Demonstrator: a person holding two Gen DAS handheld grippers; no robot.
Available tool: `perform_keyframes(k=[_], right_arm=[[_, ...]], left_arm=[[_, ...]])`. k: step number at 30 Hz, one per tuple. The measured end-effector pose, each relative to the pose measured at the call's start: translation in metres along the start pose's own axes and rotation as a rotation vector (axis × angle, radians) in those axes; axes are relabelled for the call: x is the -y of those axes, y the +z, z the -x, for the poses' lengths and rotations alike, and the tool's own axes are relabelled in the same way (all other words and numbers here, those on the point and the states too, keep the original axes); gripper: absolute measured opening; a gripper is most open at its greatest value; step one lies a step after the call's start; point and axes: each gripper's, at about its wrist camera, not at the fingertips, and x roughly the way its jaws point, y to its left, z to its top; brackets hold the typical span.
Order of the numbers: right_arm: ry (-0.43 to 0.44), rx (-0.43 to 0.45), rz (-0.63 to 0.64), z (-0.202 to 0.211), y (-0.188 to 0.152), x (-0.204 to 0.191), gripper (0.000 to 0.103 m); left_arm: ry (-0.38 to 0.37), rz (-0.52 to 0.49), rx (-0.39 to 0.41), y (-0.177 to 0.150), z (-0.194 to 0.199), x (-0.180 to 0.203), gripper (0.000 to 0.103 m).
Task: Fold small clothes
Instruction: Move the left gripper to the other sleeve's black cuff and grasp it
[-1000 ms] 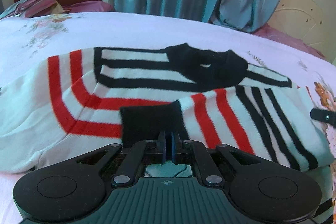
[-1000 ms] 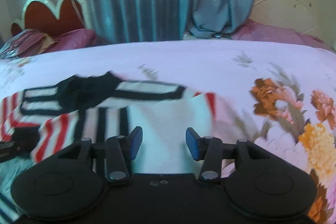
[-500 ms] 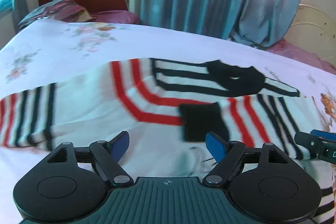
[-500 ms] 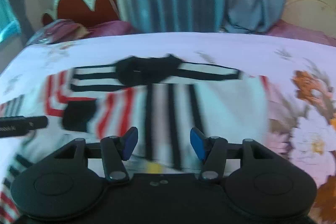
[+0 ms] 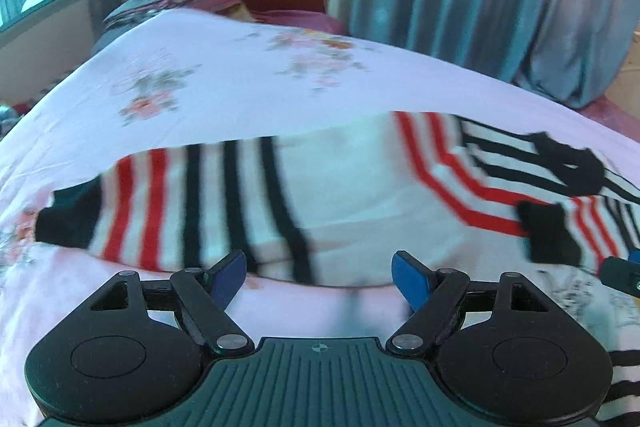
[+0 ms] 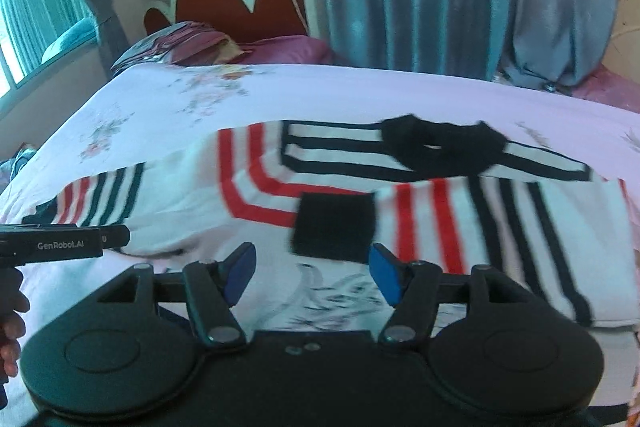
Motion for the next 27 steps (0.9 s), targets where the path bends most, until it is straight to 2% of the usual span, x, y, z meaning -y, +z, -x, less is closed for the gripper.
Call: perform_keyframes(k=[10,17,19,27], right_arm=[[0.004,-0.034,0.025,-0.042,0.007,-0.053,0.061],[0.005,-0.062,0.033,-0.068,0.008,-0.069,0.061],[0.003,-0.067,0.031,-0.074,0.009,-0.07,0.061],[0.001,-0.078,0.018,-0.094,0.013,-0.071,0.061]], left_arm=[[0.071,0.101,-0.036,0.004,-0.03,-0.084,0.079],[0.061,0.324,-0.052,-0.004,-0.039,-0.15,0.079],[0.033,0.386,-0.033,-0.009,-0.042,-0.164,0.079],[-0.006,0.493,0.074,-0.002,-0.058,-0.18,0.077]])
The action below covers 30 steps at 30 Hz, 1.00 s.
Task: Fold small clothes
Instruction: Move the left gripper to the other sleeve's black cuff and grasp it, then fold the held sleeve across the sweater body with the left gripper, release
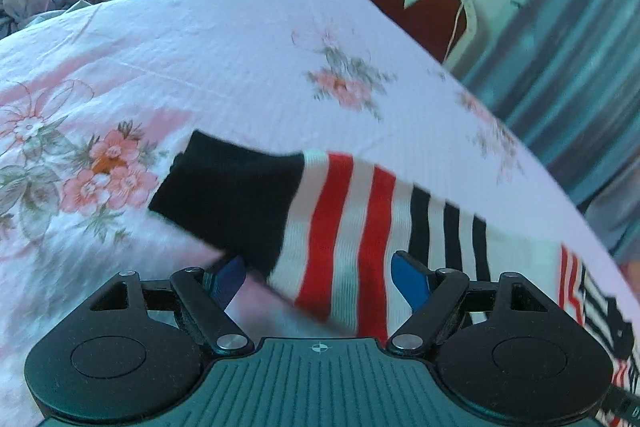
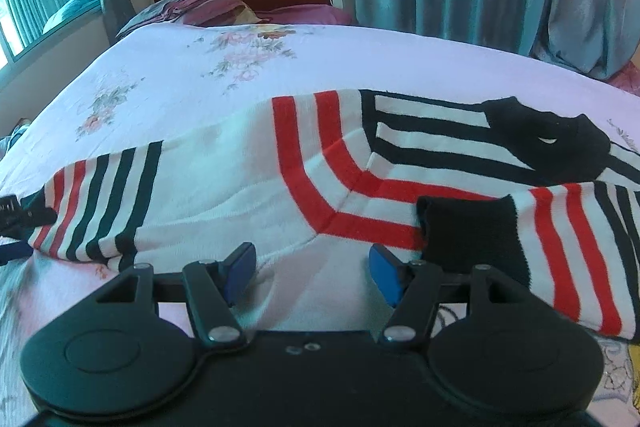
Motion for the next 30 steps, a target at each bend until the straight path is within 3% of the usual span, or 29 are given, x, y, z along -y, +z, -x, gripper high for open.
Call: perform_keyframes(k=[2,3,5,8,15,16,21,26,30], right_arm=[[-0.004,-0.002,0.005,-0.004,0.001,0.0,0.061],[-0.006,-0.004,0.004,-0.006,0.002,0.0,0.061],[-0.008,-0.003,-0.002,-0.01,0.004,0.0,0.061],[-0.009,0.002,-0.001,-0.014,0.006,-0.001,0.061],[-0.045,-0.04,0.07,-0.032,0.002,-0.009,0.061],[-0.032,-0.033,0.052,-0.028,0.004,-0.007,0.058],[0.002,0.055,-0.044,0.008,0.011,0.018,0.06],[-0.052,0.095,-0.145,0.043,0.004,0.068,0.06],[-0.137,0.118,-0.211,0.071,-0.011,0.114,0.061]], left_arm=[[0.015,-0.015,0.022,0.002,-0.005,0.001,0.052],[0.02,-0.014,0.033,0.003,-0.007,-0.001,0.046],[0.027,0.007,0.039,0.006,-0.011,-0.006,0.015],[0.012,0.033,0.048,0.011,-0.01,-0.008,0.006],[-0.092,-0.081,0.137,0.024,0.023,0.033,0.005],[-0.118,-0.108,0.146,0.027,0.029,0.044,0.005],[-0.271,-0.284,0.166,0.023,0.054,0.119,0.005],[-0.451,-0.495,0.104,-0.02,0.061,0.218,0.005],[-0.536,-0.666,-0.033,-0.084,0.046,0.29,0.005]])
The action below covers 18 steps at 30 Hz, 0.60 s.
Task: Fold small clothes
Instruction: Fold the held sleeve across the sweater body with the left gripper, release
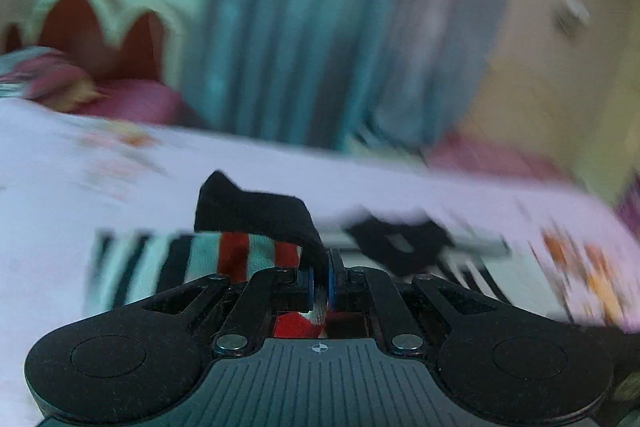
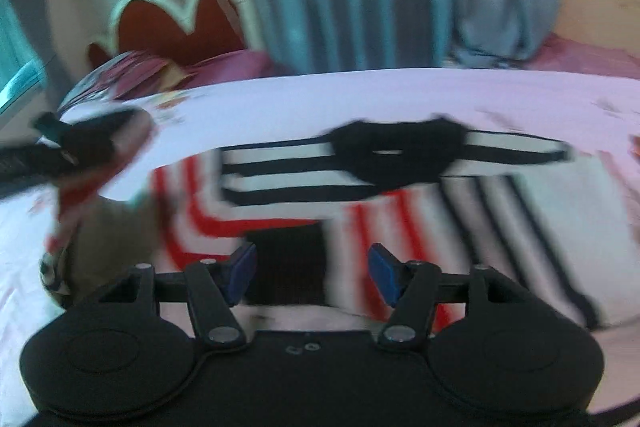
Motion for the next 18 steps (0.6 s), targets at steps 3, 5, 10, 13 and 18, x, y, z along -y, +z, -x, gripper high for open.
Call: perform_keyframes(k=[3,5,10,13,18], right_arm=[[-0.053,-0.003,-0.041,0.012,-0.007,0.037,0.062],[-0.07,-0.011,-0.068,0.018,-0.014,0.055,0.064],[-0.078,-0.019,-0.101,0.026,-0.026,0.076,0.068],[-0.064,-0.021,-0.104,0.022,-0.027,0.078,0.068],[-0.012,-0.041,-0.111,0.014,-0.024,0.069,0.072]], left_arm=[[-0.036,-0.072,-0.149,-0.02,-0.042,0.041,0.006],[-0.033,-0.078,-0.255,-0.032,-0.059,0.056,0.009],[0.05,-0.069,-0.258,-0.037,-0.052,0.069,0.089],[0.088,-0.106,-0.214,-0.031,-0.041,0.073,0.089],[0.158,-0.096,-0.208,-0.025,-0.027,0.062,0.089]])
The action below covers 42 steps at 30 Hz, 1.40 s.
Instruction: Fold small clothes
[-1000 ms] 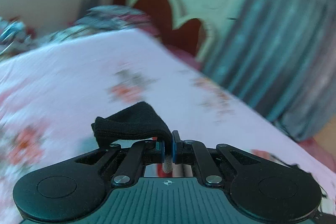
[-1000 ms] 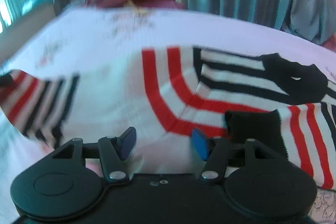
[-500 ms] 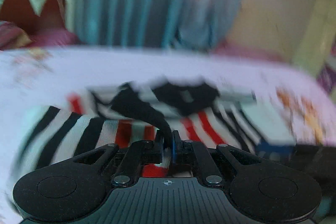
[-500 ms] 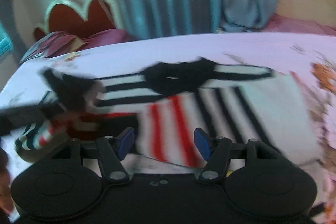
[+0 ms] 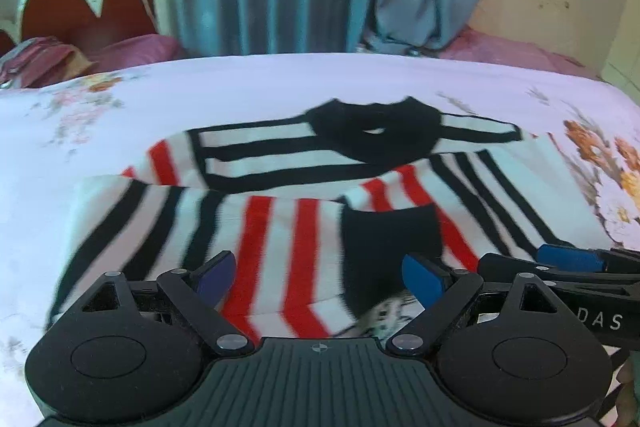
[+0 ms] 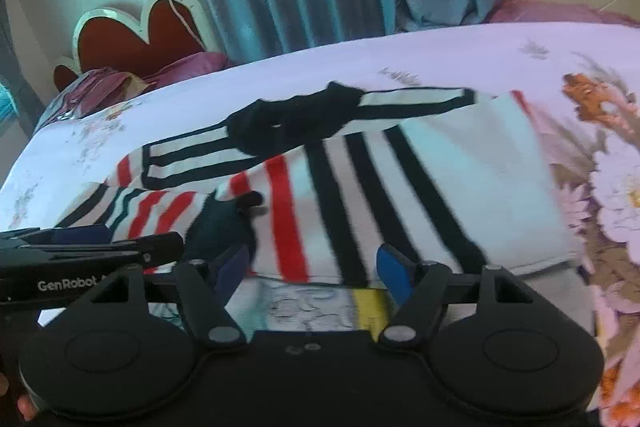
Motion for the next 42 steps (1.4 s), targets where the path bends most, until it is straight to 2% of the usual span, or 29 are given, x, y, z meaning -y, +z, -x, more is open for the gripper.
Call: perform_keyframes(k=[7,14,15,16,17,20,23,35,42], right_arm=[[0.044,-0.036,-0.055,-0.017,0.004,-0.01,0.074],[0.056,-0.079,-0.024,-0.034,0.002,-0.036,0.076],[0.046,-0.079,-0.018,-0.036,0.002,-0.039,0.074],[0.032,-0.081,-0.012,-0.038,0.002,-0.042,0.066],[0.027,-0.08,-0.012,-0.039,0.001,-0.043,0.051],[0.02,-0.079,-0.017,-0.041,0.003,-0.046,0.035],[0.026,-0.08,-0.015,-0.041,0.004,-0.05,0.023],[-0.022,-0.015,0.041,-0.031,0.01,-0.061,0.012],[-0.062,0.092,0.118,-0.008,0.027,-0.058,0.011]], left_arm=[[0.077,0.006,0.022,-0.003,0.008,-0.031,0.089],[0.118,0.051,0.004,-0.005,0.005,-0.06,0.089],[0.122,0.056,0.004,-0.006,0.005,-0.064,0.089],[0.126,0.058,0.003,-0.006,0.004,-0.067,0.089],[0.13,0.059,0.002,-0.006,0.004,-0.069,0.089],[0.137,0.064,0.004,-0.007,0.003,-0.076,0.089],[0.145,0.062,0.004,-0.007,0.001,-0.082,0.089],[0.155,0.075,-0.008,-0.01,-0.008,-0.095,0.089],[0.173,0.061,-0.018,-0.016,-0.01,-0.097,0.089]])
